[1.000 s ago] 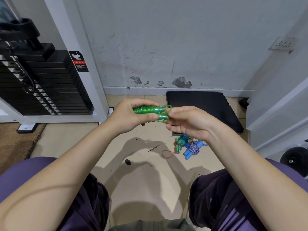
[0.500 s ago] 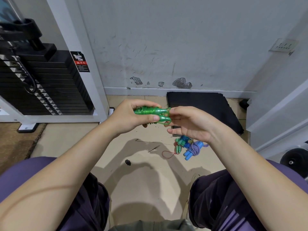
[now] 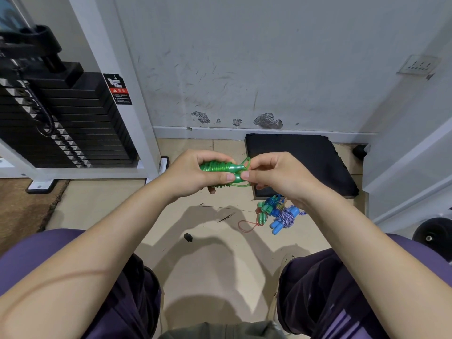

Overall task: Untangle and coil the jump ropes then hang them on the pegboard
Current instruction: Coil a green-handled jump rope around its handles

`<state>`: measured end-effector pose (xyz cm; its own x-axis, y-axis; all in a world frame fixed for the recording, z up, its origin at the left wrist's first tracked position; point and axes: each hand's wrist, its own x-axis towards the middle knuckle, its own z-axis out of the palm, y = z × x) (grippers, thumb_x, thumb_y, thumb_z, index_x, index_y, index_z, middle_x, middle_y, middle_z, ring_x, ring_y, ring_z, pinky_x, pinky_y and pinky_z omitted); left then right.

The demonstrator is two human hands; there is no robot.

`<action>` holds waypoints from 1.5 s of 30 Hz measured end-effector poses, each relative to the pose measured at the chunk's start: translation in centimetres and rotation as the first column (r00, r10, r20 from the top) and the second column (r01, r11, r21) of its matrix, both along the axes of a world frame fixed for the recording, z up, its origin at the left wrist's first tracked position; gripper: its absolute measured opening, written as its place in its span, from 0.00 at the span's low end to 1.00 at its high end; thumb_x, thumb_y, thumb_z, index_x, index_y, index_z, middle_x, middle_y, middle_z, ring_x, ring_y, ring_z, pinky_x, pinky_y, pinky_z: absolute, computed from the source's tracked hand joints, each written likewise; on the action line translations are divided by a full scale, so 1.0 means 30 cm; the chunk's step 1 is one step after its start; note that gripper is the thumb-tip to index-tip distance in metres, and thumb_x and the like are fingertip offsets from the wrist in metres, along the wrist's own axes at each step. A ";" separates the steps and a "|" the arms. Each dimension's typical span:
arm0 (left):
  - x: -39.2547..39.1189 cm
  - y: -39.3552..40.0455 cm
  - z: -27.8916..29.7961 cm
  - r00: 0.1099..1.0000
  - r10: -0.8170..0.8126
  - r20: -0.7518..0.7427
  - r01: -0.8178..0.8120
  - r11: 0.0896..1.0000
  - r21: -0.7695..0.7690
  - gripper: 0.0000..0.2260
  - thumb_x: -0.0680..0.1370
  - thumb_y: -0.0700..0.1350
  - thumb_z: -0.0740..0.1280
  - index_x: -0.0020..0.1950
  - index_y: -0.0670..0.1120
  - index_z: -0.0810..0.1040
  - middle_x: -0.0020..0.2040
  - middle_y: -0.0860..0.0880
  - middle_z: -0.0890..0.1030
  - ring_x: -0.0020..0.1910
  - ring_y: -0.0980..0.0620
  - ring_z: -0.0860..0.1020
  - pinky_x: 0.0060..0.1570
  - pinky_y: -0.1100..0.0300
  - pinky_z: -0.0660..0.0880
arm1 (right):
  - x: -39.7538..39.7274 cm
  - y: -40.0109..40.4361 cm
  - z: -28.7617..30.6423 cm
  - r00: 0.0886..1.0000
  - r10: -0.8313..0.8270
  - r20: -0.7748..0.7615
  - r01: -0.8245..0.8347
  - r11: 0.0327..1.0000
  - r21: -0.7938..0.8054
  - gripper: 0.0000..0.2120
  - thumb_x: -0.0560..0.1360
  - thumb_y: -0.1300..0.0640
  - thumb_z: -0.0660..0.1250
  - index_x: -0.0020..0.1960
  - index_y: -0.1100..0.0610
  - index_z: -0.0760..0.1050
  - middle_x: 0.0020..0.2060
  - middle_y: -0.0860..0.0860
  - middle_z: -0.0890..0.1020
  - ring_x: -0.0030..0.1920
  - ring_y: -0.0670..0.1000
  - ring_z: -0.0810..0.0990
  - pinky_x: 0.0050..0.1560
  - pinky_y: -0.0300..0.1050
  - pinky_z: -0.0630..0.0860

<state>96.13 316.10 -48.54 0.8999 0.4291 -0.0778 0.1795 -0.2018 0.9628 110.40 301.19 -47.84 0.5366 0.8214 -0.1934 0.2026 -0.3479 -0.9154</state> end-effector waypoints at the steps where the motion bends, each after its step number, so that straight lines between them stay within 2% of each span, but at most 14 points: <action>1: -0.001 0.001 0.002 1.000 -0.008 -0.009 0.008 1.000 -0.005 0.11 0.71 0.37 0.75 0.52 0.45 0.83 0.34 0.51 0.81 0.27 0.58 0.77 0.26 0.70 0.69 | -0.002 -0.002 0.005 1.000 0.001 0.006 -0.001 1.000 -0.012 0.07 0.71 0.60 0.76 0.46 0.63 0.83 0.44 0.64 0.83 0.40 0.49 0.79 0.46 0.46 0.78; 5: -0.002 0.012 0.000 0.999 -0.028 -0.042 0.029 0.999 0.025 0.11 0.71 0.41 0.76 0.51 0.50 0.83 0.35 0.52 0.83 0.30 0.50 0.78 0.27 0.66 0.68 | -0.003 -0.004 -0.003 0.995 -0.093 0.027 0.093 0.995 0.034 0.18 0.67 0.59 0.79 0.52 0.58 0.76 0.45 0.58 0.82 0.38 0.50 0.80 0.45 0.51 0.80; 8: 0.001 0.015 0.001 0.996 -0.053 -0.073 0.053 0.999 -0.003 0.11 0.72 0.44 0.76 0.54 0.49 0.83 0.37 0.50 0.83 0.30 0.46 0.78 0.27 0.62 0.67 | -0.001 -0.001 -0.006 0.980 -0.055 0.192 0.018 0.981 0.194 0.17 0.67 0.64 0.78 0.51 0.54 0.77 0.50 0.56 0.79 0.40 0.51 0.79 0.50 0.50 0.79; 12: 0.004 0.018 0.021 0.990 -0.094 -0.108 0.089 0.995 -0.053 0.09 0.74 0.45 0.73 0.54 0.48 0.83 0.34 0.51 0.83 0.27 0.48 0.77 0.24 0.65 0.65 | -0.016 0.003 -0.016 0.778 -0.007 0.628 -0.196 0.947 0.253 0.05 0.72 0.65 0.73 0.45 0.57 0.83 0.41 0.52 0.81 0.42 0.50 0.79 0.45 0.47 0.77; 16: 0.005 0.012 0.033 0.980 -0.079 -0.182 0.063 0.994 -0.093 0.08 0.77 0.44 0.71 0.54 0.46 0.82 0.27 0.53 0.80 0.21 0.55 0.74 0.20 0.69 0.61 | -0.025 0.011 -0.033 0.625 -0.030 0.780 -0.285 0.922 0.263 0.03 0.75 0.67 0.68 0.46 0.61 0.80 0.41 0.52 0.79 0.41 0.52 0.77 0.42 0.46 0.74; 20: 0.007 0.018 0.001 0.971 0.005 -0.238 -0.028 0.995 -0.094 0.11 0.73 0.47 0.74 0.55 0.47 0.83 0.37 0.49 0.83 0.25 0.49 0.77 0.23 0.64 0.63 | -0.033 0.020 0.002 0.763 -0.153 0.628 -0.106 0.929 0.355 0.04 0.77 0.66 0.65 0.48 0.59 0.76 0.39 0.47 0.77 0.41 0.48 0.74 0.44 0.39 0.71; 23: 0.004 0.026 0.006 0.971 0.061 -0.230 -0.080 0.994 -0.072 0.10 0.75 0.47 0.73 0.55 0.47 0.82 0.29 0.54 0.81 0.23 0.53 0.76 0.19 0.68 0.61 | -0.036 0.021 0.023 0.976 -0.133 0.171 0.066 0.934 0.351 0.06 0.80 0.66 0.60 0.48 0.57 0.72 0.32 0.44 0.79 0.33 0.46 0.74 0.34 0.38 0.69; 25: -0.001 0.029 0.011 0.972 0.095 -0.215 -0.109 0.992 -0.056 0.12 0.75 0.47 0.74 0.57 0.47 0.82 0.27 0.54 0.80 0.22 0.54 0.76 0.18 0.68 0.61 | -0.027 0.025 0.024 0.988 -0.087 -0.127 0.125 0.934 0.334 0.07 0.81 0.67 0.58 0.47 0.57 0.69 0.32 0.47 0.78 0.28 0.47 0.71 0.29 0.39 0.66; 27: -0.008 0.036 0.009 0.969 0.131 -0.209 -0.143 0.989 -0.040 0.12 0.74 0.47 0.74 0.57 0.47 0.82 0.26 0.54 0.79 0.21 0.55 0.75 0.18 0.69 0.61 | -0.007 0.025 0.020 0.972 -0.056 -0.230 0.117 0.959 0.259 0.07 0.79 0.67 0.60 0.47 0.56 0.69 0.30 0.50 0.74 0.27 0.48 0.68 0.29 0.41 0.64; 30: -0.010 0.040 0.007 0.970 0.140 -0.197 -0.145 0.989 -0.015 0.13 0.73 0.48 0.76 0.56 0.48 0.83 0.30 0.53 0.81 0.23 0.52 0.76 0.19 0.68 0.62 | 0.024 0.018 -0.004 0.995 -0.005 0.102 -0.001 0.998 0.056 0.06 0.75 0.59 0.70 0.47 0.54 0.72 0.30 0.49 0.71 0.28 0.47 0.67 0.28 0.41 0.66; 33: -0.008 0.038 0.000 0.975 0.116 -0.191 -0.114 0.993 0.021 0.12 0.72 0.49 0.76 0.53 0.50 0.84 0.34 0.52 0.82 0.26 0.49 0.77 0.21 0.66 0.63 | 0.028 0.017 -0.017 0.880 0.118 0.460 -0.078 0.991 -0.105 0.06 0.71 0.52 0.75 0.44 0.50 0.79 0.30 0.50 0.71 0.28 0.44 0.66 0.28 0.40 0.68; 40: -0.014 0.042 -0.004 0.982 0.062 -0.181 -0.060 0.998 0.017 0.11 0.71 0.50 0.77 0.53 0.53 0.85 0.38 0.50 0.84 0.28 0.48 0.78 0.24 0.63 0.65 | 0.047 0.014 0.005 0.854 0.187 0.486 -0.108 0.977 -0.186 0.12 0.71 0.43 0.73 0.39 0.52 0.84 0.31 0.55 0.79 0.29 0.54 0.74 0.30 0.43 0.71; 42: -0.013 0.040 -0.009 0.984 0.060 -0.170 -0.060 0.998 0.005 0.10 0.72 0.50 0.76 0.52 0.52 0.85 0.36 0.50 0.84 0.29 0.48 0.79 0.25 0.63 0.65 | 0.051 0.008 0.004 0.882 0.126 0.454 -0.082 0.990 -0.115 0.16 0.73 0.45 0.72 0.35 0.56 0.80 0.27 0.50 0.73 0.28 0.47 0.68 0.32 0.39 0.66; 45: -0.012 0.035 -0.002 0.988 0.041 -0.148 -0.046 0.998 -0.033 0.09 0.72 0.48 0.76 0.50 0.48 0.85 0.34 0.50 0.82 0.28 0.48 0.78 0.23 0.64 0.65 | 0.066 0.002 0.000 0.914 0.022 0.405 -0.020 1.000 -0.008 0.15 0.75 0.49 0.71 0.31 0.51 0.76 0.36 0.49 0.70 0.35 0.45 0.70 0.40 0.40 0.70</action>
